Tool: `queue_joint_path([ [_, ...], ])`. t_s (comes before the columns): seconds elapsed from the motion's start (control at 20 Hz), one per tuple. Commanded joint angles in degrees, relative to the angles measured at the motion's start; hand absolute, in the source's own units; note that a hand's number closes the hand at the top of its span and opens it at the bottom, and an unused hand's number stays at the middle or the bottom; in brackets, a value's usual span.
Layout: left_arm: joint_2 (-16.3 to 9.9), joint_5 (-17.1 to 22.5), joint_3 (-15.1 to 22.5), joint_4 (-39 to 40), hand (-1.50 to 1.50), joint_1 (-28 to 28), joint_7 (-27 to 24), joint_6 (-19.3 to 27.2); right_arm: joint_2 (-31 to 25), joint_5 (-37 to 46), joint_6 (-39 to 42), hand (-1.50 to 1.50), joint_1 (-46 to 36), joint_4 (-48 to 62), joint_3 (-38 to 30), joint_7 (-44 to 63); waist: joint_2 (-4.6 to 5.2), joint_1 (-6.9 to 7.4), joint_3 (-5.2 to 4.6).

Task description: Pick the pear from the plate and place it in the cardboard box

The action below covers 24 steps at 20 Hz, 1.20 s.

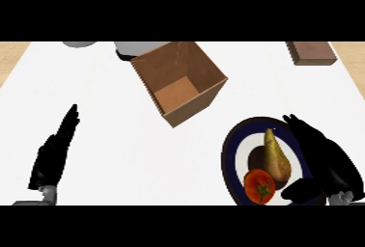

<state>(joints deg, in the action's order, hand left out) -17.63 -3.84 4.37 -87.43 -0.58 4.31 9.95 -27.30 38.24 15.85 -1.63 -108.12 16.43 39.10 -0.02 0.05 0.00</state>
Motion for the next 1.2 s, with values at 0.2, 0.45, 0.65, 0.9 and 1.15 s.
queue_joint_path([
  [0.2,1.5,-2.4,-3.4,-1.0,0.00,-0.9,-0.8,-1.9,4.2,4.8,0.4,-1.50,0.4,5.3,-3.5,-6.4,0.01,-0.01,0.01],
  [0.45,4.1,-4.4,-2.9,-0.5,0.00,1.2,1.1,-2.9,7.9,9.4,0.0,-1.50,1.7,4.5,-2.4,-6.4,-0.01,-0.07,0.01],
  [0.65,3.1,-3.4,-4.8,0.1,0.00,0.8,0.4,-5.1,11.2,10.7,0.8,-1.50,-2.3,8.9,-2.2,-5.8,0.02,0.09,0.00],
  [0.9,4.8,-5.0,-5.3,1.0,0.00,-0.7,-2.3,-5.2,13.0,13.3,-2.1,-1.50,-3.2,14.3,-3.5,-9.8,0.05,0.12,0.01],
  [1.15,3.7,-4.2,-8.5,-0.3,0.00,1.0,-1.4,-8.1,11.8,13.3,-0.5,-1.50,3.2,9.3,-5.8,-12.8,0.00,-0.12,0.00],
])
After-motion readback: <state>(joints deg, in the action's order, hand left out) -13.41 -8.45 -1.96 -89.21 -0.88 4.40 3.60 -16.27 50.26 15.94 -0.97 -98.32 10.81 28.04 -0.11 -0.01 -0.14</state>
